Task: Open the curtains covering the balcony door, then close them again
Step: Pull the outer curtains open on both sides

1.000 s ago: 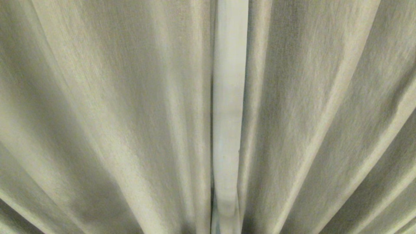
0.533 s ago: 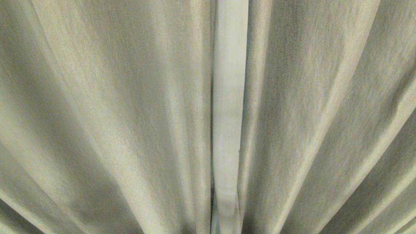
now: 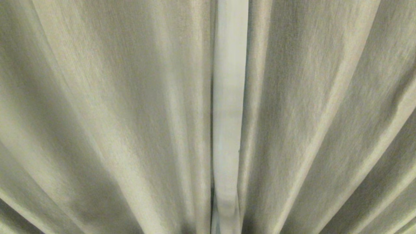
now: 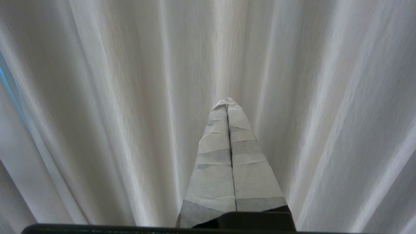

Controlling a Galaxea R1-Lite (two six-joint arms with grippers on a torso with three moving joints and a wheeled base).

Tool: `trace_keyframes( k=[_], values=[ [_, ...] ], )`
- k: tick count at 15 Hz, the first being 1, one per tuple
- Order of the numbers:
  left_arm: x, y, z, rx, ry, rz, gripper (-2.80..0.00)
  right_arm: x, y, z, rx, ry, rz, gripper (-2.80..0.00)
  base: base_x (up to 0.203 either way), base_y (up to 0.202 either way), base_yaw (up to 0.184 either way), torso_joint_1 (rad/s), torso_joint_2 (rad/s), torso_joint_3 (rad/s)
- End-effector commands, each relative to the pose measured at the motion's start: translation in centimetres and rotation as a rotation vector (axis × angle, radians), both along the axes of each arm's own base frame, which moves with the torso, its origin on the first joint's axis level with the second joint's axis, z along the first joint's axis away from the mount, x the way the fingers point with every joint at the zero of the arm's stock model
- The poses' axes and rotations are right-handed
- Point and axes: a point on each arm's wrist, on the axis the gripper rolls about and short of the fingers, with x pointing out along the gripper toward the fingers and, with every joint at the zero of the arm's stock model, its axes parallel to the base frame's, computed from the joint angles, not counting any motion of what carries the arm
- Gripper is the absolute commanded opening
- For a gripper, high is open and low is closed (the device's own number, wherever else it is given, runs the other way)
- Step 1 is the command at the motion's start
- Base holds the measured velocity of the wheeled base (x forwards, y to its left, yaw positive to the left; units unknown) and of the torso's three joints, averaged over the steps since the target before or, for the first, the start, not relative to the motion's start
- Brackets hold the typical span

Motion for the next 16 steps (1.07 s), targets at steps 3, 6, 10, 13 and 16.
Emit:
trace_keyframes(
  k=[3,6,10,13,16],
  values=[
    [0.0,0.0,0.0,0.0,-0.001,0.0,-2.8,0.6,0.0,2.6,-0.002,0.026,-0.007,-2.8,0.0,0.0,0.0,0.0,0.0,0.0],
    [0.0,0.0,0.0,-0.001,-0.001,0.0,-2.8,1.6,0.0,5.3,-0.001,0.042,-0.032,0.0,0.0,0.0,0.0,0.0,0.0,0.0],
    [0.0,0.0,0.0,0.0,-0.001,0.0,-2.8,3.8,-0.1,8.7,0.0,-0.01,-0.118,0.0,0.0,0.0,0.0,0.0,0.0,0.0],
    [0.0,0.0,0.0,-0.001,-0.001,0.0,-2.8,5.4,-0.3,10.8,-0.004,-0.028,-0.122,0.0,0.0,0.0,0.0,0.0,0.0,0.0],
    [0.0,0.0,0.0,-0.001,-0.001,0.0,-2.8,7.4,-0.7,12.4,-0.003,-0.014,-0.157,0.0,0.0,0.0,0.0,0.0,0.0,0.0]
  ],
)
